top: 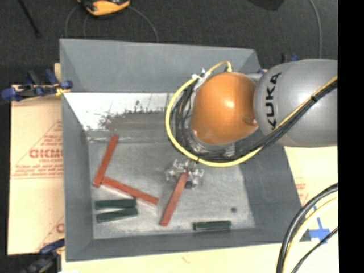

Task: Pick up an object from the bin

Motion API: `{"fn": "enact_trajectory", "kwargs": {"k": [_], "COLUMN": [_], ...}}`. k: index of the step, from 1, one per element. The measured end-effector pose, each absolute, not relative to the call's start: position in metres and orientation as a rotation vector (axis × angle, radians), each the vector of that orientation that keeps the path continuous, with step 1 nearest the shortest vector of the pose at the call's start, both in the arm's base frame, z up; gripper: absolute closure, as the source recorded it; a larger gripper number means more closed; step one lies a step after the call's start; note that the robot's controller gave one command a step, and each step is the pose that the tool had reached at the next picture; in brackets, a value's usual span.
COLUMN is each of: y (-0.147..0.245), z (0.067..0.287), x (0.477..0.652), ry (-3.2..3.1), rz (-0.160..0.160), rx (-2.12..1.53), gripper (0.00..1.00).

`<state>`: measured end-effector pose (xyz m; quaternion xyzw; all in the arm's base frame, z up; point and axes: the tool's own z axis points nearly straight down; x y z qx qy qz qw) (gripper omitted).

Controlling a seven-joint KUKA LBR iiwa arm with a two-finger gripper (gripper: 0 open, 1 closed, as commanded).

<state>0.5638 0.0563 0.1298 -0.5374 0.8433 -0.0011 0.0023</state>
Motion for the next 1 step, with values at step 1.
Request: {"fn": "enact_trajectory", "kwargs": {"k": [1], "y": [0.0561], "z": [0.1333], "x": [0.5641], "ry": [2.647], "rz": [-0.003], "rx": [-1.684], "gripper": [1.00]}}
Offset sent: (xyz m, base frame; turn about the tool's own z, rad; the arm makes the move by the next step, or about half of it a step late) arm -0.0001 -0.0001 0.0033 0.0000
